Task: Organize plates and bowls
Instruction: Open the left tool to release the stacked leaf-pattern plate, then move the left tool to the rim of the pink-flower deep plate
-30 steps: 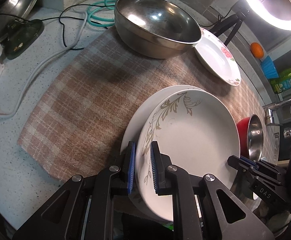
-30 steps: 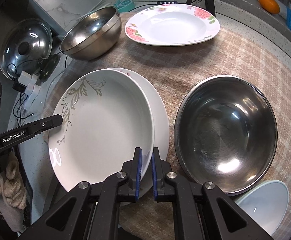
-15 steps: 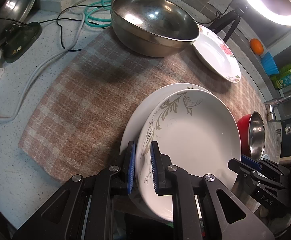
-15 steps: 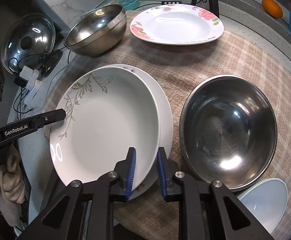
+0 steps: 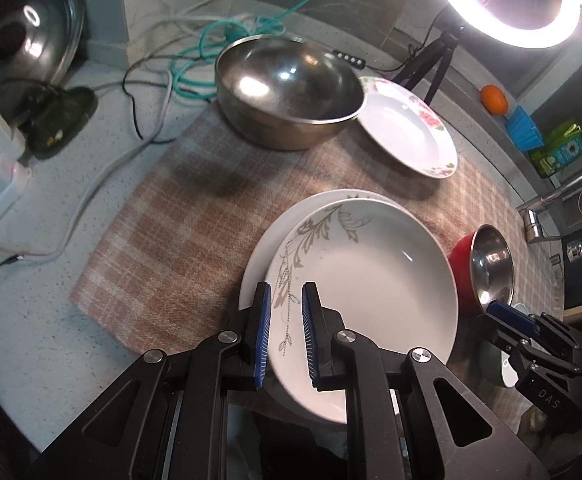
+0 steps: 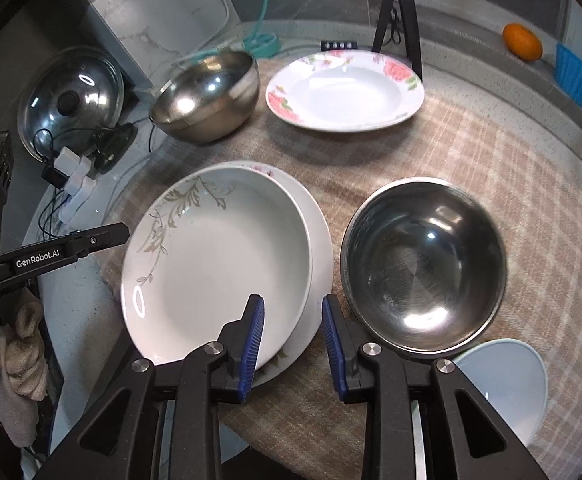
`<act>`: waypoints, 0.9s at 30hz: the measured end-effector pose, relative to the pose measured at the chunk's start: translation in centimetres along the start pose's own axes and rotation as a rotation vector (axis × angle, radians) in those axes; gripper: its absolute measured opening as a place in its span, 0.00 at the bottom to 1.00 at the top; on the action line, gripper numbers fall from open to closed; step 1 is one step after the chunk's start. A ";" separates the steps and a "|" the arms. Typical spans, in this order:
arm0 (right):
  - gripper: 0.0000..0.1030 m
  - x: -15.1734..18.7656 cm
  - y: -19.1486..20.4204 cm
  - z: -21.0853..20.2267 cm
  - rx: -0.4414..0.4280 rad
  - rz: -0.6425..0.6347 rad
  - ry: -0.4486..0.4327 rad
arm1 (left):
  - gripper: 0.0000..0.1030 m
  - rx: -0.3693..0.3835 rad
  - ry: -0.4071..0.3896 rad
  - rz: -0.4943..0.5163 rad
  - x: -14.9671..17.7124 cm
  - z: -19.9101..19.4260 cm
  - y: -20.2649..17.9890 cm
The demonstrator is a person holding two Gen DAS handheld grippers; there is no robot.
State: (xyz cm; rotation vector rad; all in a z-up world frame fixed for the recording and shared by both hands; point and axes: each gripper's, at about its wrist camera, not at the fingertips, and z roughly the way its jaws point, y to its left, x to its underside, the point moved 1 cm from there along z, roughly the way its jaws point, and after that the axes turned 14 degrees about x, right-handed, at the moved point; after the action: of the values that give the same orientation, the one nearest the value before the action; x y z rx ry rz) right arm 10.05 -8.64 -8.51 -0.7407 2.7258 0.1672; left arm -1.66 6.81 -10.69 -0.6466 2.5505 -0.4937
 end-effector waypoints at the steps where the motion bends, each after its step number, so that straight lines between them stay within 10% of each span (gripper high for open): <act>1: 0.26 0.1 0.0 -0.6 0.000 0.000 -0.023 | 0.13 -0.002 -0.007 0.013 0.0 -0.3 -0.4; 15: 0.36 1.2 -1.3 -4.3 0.030 -0.002 -0.117 | 0.14 -0.002 -0.084 0.118 0.0 -3.7 -3.4; 27: 0.42 -0.7 -3.3 -5.8 0.097 0.124 -0.148 | 0.13 0.066 -0.067 0.194 -6.3 -3.7 -1.9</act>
State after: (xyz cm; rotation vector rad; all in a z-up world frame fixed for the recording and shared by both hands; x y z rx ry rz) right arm 10.80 -12.27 -2.89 -0.5125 2.6184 0.1122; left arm 2.04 9.32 -4.61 -0.3802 2.4899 -0.4784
